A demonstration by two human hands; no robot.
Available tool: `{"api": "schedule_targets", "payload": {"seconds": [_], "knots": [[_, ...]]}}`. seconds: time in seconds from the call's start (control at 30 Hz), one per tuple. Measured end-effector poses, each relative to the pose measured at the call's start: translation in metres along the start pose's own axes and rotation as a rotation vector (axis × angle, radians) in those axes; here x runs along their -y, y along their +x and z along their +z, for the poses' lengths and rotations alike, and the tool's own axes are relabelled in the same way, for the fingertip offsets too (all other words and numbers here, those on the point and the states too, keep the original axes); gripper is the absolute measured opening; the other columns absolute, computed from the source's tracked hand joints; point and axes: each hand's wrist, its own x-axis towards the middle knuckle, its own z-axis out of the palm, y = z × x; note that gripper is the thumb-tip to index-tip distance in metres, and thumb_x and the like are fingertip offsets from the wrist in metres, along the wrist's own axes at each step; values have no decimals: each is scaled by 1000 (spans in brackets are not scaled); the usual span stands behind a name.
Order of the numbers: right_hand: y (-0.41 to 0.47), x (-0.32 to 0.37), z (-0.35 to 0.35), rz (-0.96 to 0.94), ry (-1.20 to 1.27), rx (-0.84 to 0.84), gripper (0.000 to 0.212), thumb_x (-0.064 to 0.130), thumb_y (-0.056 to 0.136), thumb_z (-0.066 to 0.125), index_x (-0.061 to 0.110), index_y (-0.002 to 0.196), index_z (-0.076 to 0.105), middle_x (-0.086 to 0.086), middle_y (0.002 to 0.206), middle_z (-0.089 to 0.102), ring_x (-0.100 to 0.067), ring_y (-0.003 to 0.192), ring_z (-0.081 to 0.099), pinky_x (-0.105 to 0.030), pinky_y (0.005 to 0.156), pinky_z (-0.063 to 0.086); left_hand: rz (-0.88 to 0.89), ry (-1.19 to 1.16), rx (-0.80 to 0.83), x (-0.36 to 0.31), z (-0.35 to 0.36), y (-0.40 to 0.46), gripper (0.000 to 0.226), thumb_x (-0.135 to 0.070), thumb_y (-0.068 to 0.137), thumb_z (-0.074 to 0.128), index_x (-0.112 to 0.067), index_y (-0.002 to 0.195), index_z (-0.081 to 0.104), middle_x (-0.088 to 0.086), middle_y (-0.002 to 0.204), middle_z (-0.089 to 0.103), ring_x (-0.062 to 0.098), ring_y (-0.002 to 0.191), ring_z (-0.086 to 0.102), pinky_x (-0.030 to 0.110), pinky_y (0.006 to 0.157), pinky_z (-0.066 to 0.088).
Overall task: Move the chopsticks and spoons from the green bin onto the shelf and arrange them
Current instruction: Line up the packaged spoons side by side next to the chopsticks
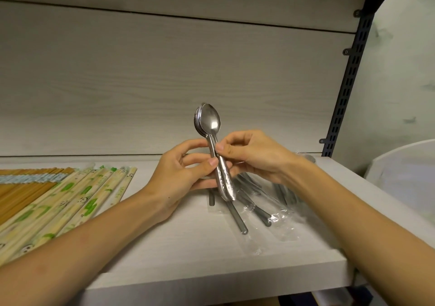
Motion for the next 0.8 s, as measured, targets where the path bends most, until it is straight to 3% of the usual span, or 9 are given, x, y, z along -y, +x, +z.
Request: {"api": "schedule_targets", "payload": {"seconds": [0.27,0.43,0.57,0.7,0.8], "knots": [[2,-4,1,5,-16,-14,20,23,80,73,6,87,63,-13,70,63,-18,58,59,-32,59,60,6,-30,34,0,1,-1,48,-5,77,68,-9,123,57,19,95,72,32,85,72,38,71,60],[4,-5,1,2,-13,-41,23,22,83,71,3,90,61,-13,66,59,-17,54,57,-26,49,55,-42,-52,69,-1,0,0,48,-9,76,68,-10,123,58,19,99,72,31,89,72,38,73,60],[5,-8,2,32,-53,-22,33,31,75,73,4,90,61,-13,63,60,-21,54,57,-26,50,54,-36,48,51,1,-1,1,51,-9,70,74,-13,119,61,12,98,73,28,86,72,37,73,60],[11,-10,-4,-34,-141,-184,21,26,87,69,6,86,59,-5,59,56,-17,50,55,-26,46,52,-16,15,-81,-3,-4,5,42,1,78,70,-15,116,61,13,100,73,27,85,72,37,72,61],[17,-20,-15,-136,-476,-343,11,17,89,68,8,88,62,-6,63,58,-11,47,56,-31,50,53,1,-33,-229,-6,-10,8,40,2,82,69,-14,118,59,12,95,72,22,79,73,31,66,61]]}}
